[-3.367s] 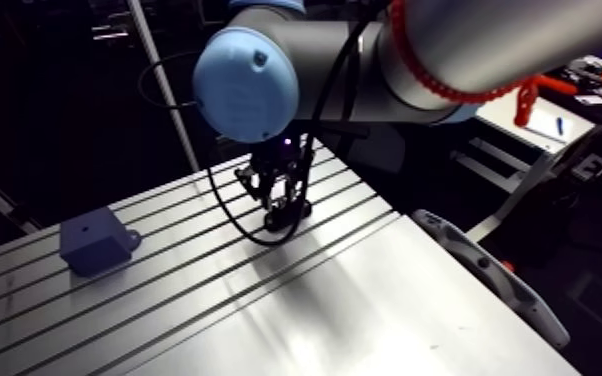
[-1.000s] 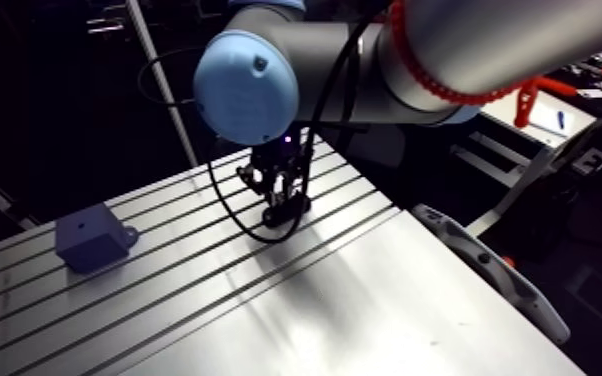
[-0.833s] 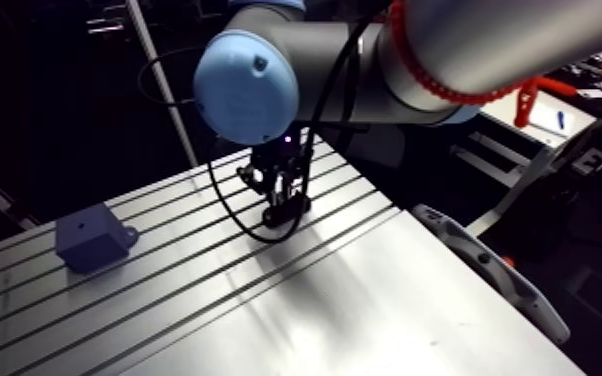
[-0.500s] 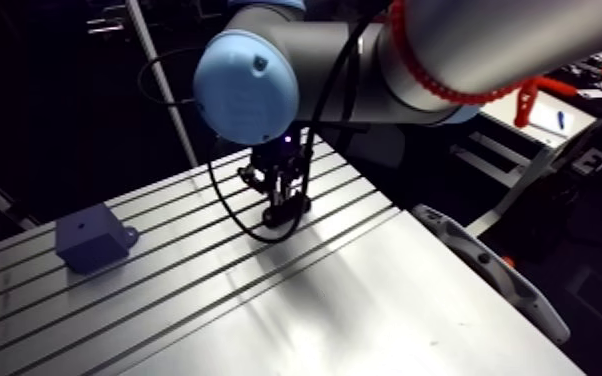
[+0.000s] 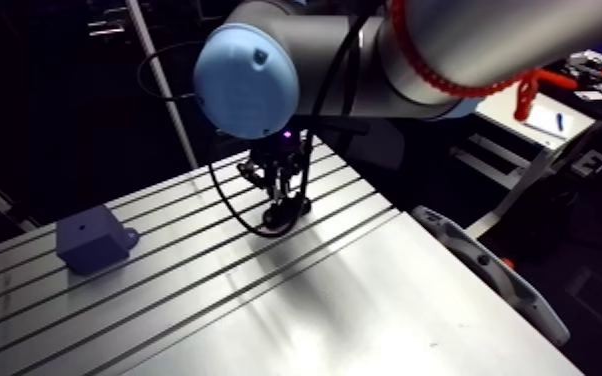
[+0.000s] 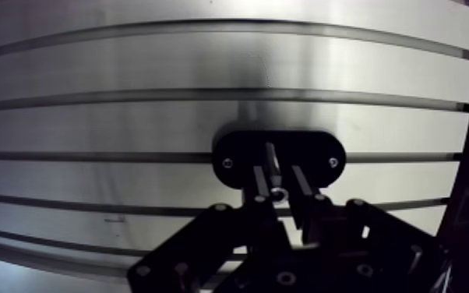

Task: Pick up the M10 bolt and insert it into the hole until fully seated.

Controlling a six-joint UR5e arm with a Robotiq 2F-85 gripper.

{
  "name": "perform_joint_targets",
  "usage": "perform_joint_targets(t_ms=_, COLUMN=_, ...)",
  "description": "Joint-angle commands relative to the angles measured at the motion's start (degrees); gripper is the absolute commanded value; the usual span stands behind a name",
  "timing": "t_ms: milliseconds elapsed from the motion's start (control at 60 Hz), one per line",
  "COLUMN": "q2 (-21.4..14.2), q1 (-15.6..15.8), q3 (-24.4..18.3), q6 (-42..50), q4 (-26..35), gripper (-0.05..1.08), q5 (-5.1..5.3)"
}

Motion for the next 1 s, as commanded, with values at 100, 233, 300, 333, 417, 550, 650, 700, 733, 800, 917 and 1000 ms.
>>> perform_joint_targets(t_ms=100, q2=-1.57, q1=0.52, q3=-1.24, q6=0.74, q4=0.5, gripper=1.02, q5=0.61)
perform_joint_targets(t_ms=233, q2=-2.53, q1=0.77, q3=-1.91, q6=1.02, q4=1.53, gripper=1.07, q5=1.56)
perform_joint_targets(t_ms=300, q2=-3.15, q1=0.87, q3=-2.45, q6=1.19, q4=2.61, gripper=1.08, q5=1.83)
perform_joint_targets(t_ms=333, q2=-3.49, q1=0.95, q3=-2.86, q6=1.36, q4=3.46, gripper=1.08, q5=1.85)
perform_joint_targets(t_ms=417, q2=-4.29, q1=1.7, q3=-4.57, q6=2.38, q4=6.09, gripper=1.08, q5=1.85)
perform_joint_targets(t_ms=550, q2=-5.46, q1=3.53, q3=-9.25, q6=6.15, q4=12.96, gripper=1.08, q5=1.42)
perform_joint_targets(t_ms=650, q2=-5.41, q1=5.2, q3=-11.83, q6=8.22, q4=17.12, gripper=1.08, q5=1.26)
perform_joint_targets(t_ms=700, q2=-5.15, q1=7.53, q3=-14.32, q6=10.03, q4=21.2, gripper=1.08, q5=1.02)
perform_joint_targets(t_ms=733, q2=-5.06, q1=8.75, q3=-15.4, q6=10.53, q4=22.83, gripper=1.08, q5=0.76)
perform_joint_targets(t_ms=800, q2=-4.81, q1=10.73, q3=-17.36, q6=11.41, q4=24.98, gripper=1.08, q5=0.07)
perform_joint_targets(t_ms=917, q2=-3.55, q1=14.08, q3=-21.56, q6=15.04, q4=28.16, gripper=1.08, q5=-1.06)
perform_joint_targets(t_ms=1000, q2=-2.38, q1=16.81, q3=-24.23, q6=16.11, q4=30.24, gripper=1.08, q5=-1.74)
